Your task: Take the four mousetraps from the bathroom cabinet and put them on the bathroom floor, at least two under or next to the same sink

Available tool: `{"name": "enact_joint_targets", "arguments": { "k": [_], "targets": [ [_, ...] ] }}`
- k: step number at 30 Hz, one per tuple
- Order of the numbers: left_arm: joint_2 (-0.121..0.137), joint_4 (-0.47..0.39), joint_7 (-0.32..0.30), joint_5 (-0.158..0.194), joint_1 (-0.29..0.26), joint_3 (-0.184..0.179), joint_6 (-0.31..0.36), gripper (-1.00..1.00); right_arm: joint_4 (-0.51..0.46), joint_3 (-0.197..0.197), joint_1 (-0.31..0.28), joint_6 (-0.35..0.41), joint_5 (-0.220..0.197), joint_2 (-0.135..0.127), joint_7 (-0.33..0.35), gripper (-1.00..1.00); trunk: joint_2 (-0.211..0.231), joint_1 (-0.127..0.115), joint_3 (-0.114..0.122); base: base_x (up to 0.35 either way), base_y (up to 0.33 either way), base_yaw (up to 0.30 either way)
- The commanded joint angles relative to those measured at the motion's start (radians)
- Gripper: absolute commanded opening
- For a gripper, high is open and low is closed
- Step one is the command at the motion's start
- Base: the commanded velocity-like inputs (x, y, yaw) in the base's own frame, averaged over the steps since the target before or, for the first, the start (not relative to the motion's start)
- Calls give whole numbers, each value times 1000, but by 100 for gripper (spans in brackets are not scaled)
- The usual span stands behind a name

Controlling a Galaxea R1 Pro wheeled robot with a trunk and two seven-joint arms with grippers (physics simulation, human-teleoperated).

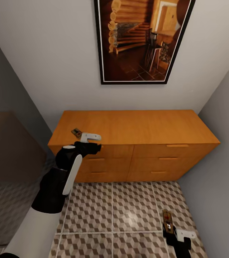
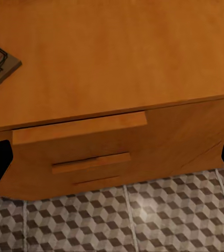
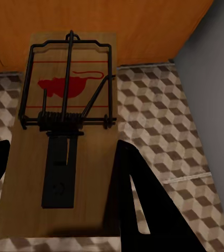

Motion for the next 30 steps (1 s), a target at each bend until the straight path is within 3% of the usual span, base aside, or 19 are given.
{"name": "enact_joint_targets", "arguments": {
  "k": [1,22,30],
  "targets": [
    [0,-1,10,10,-1,-1,4,100,1,-6,-1,-1,3,0,-2,-100,-2,1,-1,237,0,0],
    [0,-1,10,10,-1,-1,4,100,2,-6,5,7,5,9,0,-100,-2,1,-1,237,56,0],
    [0,-1,10,10,-1,-1,4,100,1,-6,5,7,5,23,-1,-100,-2,1,-2,55,39,32]
  ]
}}
